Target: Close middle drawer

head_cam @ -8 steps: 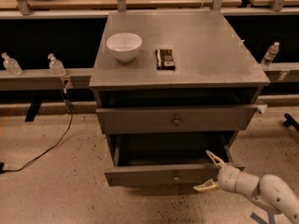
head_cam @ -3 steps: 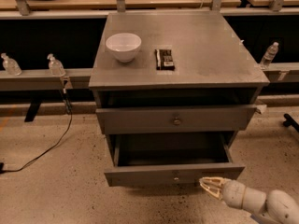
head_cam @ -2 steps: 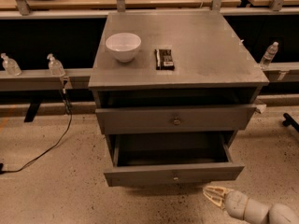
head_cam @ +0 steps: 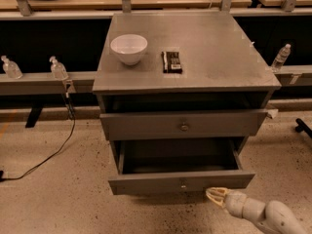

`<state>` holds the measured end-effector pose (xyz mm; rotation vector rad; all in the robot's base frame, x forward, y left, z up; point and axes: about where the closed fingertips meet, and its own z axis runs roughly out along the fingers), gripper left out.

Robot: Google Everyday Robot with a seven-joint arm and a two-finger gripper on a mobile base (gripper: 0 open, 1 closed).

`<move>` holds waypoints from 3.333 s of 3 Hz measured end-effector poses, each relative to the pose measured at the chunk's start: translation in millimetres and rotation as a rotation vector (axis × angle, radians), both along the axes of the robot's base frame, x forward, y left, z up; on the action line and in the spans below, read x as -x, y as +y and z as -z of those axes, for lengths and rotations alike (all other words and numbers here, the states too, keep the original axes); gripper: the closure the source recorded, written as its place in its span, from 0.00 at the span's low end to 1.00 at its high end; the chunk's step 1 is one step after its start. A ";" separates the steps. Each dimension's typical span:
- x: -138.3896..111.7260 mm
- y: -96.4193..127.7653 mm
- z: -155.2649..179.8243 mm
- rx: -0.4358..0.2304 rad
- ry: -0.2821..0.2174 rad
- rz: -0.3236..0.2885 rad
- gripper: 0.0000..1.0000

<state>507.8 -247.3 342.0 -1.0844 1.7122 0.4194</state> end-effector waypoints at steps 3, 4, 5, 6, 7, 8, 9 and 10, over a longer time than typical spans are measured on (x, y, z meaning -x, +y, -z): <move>-67.1 28.5 10.1 -0.044 -0.021 -0.091 1.00; -69.6 32.3 11.5 -0.049 -0.009 -0.105 1.00; -95.5 38.9 14.6 -0.051 -0.025 -0.092 1.00; -94.3 38.3 14.6 -0.051 -0.025 -0.092 1.00; -111.1 41.2 12.2 -0.049 -0.042 -0.092 1.00; -110.0 40.7 12.2 -0.049 -0.042 -0.092 1.00; -124.0 43.7 10.7 -0.047 -0.054 -0.095 1.00; -123.1 43.3 10.7 -0.047 -0.054 -0.095 1.00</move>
Offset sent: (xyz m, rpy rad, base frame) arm 0.2082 0.0659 -0.0160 0.0793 -0.1117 0.2254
